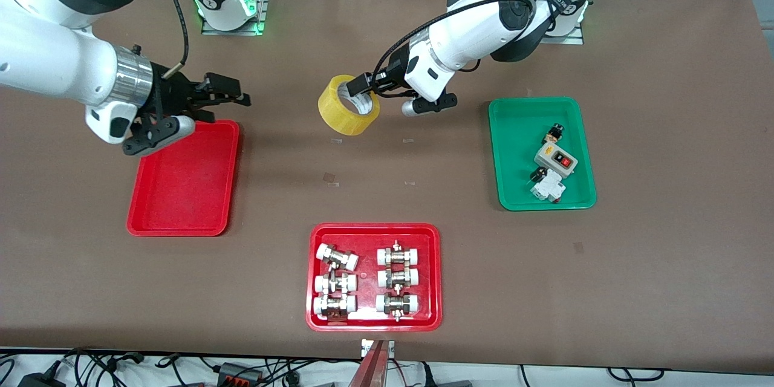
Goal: Left arm passes tape to right arm into tray
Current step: 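Hold the tape with the left gripper while the right gripper grasps it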
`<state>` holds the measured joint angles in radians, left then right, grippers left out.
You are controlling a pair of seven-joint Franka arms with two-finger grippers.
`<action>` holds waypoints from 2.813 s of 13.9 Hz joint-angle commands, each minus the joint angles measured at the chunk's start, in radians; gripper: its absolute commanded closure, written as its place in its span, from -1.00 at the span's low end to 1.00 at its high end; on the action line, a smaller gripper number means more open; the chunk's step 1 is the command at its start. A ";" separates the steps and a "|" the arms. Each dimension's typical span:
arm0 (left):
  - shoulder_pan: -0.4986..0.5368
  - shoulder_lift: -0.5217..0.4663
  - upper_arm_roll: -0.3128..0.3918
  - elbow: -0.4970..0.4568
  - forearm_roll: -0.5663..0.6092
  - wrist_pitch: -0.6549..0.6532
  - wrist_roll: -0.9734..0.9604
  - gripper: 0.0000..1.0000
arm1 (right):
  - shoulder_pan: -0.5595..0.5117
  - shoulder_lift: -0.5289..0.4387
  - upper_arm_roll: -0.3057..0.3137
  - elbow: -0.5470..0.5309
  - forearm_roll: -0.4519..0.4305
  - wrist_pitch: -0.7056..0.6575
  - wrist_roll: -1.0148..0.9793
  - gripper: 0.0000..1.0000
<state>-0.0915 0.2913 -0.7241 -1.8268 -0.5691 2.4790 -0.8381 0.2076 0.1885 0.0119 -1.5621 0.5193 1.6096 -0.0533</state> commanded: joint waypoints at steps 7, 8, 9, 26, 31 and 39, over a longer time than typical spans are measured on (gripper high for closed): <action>-0.034 0.078 0.000 0.107 0.133 0.009 -0.136 0.98 | 0.079 0.080 -0.007 0.031 0.356 0.015 -0.062 -1.00; -0.034 0.083 0.000 0.107 0.136 0.009 -0.136 0.98 | 0.088 0.092 -0.007 0.031 0.370 0.053 -0.062 -1.00; -0.034 0.083 0.000 0.107 0.136 0.009 -0.136 0.98 | 0.093 0.100 -0.007 0.031 0.384 0.074 -0.062 -1.00; -0.036 0.078 -0.003 0.107 0.140 0.008 -0.136 0.98 | 0.110 0.180 -0.007 0.039 0.429 0.108 -0.235 -1.00; -0.034 0.078 -0.001 0.107 0.140 0.008 -0.136 0.98 | 0.116 0.189 -0.007 0.040 0.430 0.110 -0.235 -1.00; -0.034 0.080 -0.003 0.106 0.140 0.008 -0.136 0.98 | 0.121 0.200 -0.006 0.040 0.458 0.102 -0.221 0.19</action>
<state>-0.1202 0.3633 -0.7239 -1.7459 -0.4502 2.4830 -0.9560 0.3237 0.3764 0.0112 -1.5421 0.9609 1.7176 -0.2739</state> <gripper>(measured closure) 0.811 0.427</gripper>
